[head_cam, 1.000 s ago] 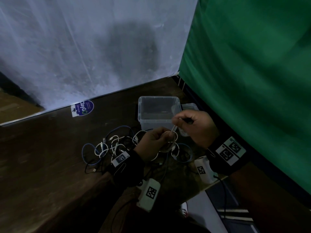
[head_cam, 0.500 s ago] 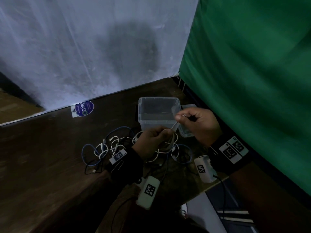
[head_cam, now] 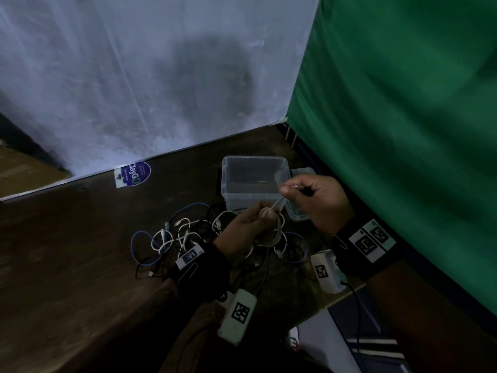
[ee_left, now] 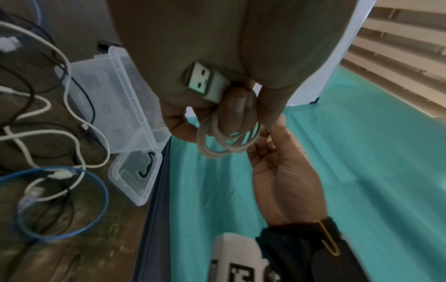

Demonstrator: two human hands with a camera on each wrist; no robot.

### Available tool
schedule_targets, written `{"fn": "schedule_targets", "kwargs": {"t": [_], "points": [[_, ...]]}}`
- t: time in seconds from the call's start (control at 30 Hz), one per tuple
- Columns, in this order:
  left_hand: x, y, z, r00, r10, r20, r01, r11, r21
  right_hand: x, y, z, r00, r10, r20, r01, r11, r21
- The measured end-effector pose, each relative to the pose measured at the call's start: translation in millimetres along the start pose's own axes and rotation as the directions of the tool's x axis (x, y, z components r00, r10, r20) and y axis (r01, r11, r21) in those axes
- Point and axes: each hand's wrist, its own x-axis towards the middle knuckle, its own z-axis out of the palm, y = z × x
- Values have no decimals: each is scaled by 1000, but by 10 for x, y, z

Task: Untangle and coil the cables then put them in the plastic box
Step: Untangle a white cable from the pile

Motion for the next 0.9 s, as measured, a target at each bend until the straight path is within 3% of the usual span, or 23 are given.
{"fn": "schedule_targets", "kwargs": {"t": [0.1, 0.23, 0.37, 0.5, 0.73, 0.83, 0.9], "points": [[29, -11, -14, 999, -43, -16, 41, 995, -92, 6, 44, -35, 1000, -5, -31, 4, 1000, -21], [58, -46, -107, 999, 21, -31, -21, 1000, -16, -31, 108, -50, 998, 29, -47, -26, 998, 63], [76, -1, -123, 983, 99, -154, -100, 995, 1, -97, 224, -9, 997, 47, 55, -48, 999, 25], [105, -32, -111, 982, 69, -173, -86, 992, -95, -175, 288, 128, 980, 174, 92, -178, 983, 38], [148, -81, -111, 977, 45, -209, -67, 993, -100, -255, 281, 294, 885, 439, 154, -461, 780, 423], [168, -105, -127, 970, 143, -195, -136, 990, 49, -259, 228, 259, 840, 499, 211, -527, 663, 531], [185, -124, -135, 962, 206, -179, -174, 969, 176, -263, 214, 250, 842, 479, 250, -535, 675, 508]]}}
